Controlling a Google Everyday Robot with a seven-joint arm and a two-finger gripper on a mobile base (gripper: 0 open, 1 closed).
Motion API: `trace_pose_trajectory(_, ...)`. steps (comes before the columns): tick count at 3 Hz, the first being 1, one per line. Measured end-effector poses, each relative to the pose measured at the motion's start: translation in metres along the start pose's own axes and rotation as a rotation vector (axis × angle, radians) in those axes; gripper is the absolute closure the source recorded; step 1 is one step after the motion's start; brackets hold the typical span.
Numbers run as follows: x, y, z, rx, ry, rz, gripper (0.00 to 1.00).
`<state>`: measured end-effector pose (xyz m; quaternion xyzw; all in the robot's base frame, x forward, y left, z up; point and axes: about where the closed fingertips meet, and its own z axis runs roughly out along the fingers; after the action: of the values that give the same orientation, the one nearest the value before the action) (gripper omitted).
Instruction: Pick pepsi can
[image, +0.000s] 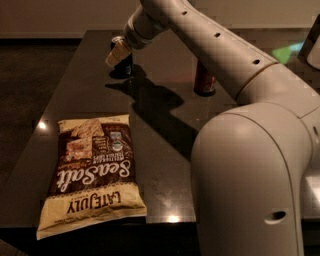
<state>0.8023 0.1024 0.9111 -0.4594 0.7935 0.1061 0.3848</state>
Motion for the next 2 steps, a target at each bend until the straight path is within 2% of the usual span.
trace_pose_trajectory(2, -0.0097, 0.0006, -0.0010, -0.020, -0.023, 0.004, 0.65)
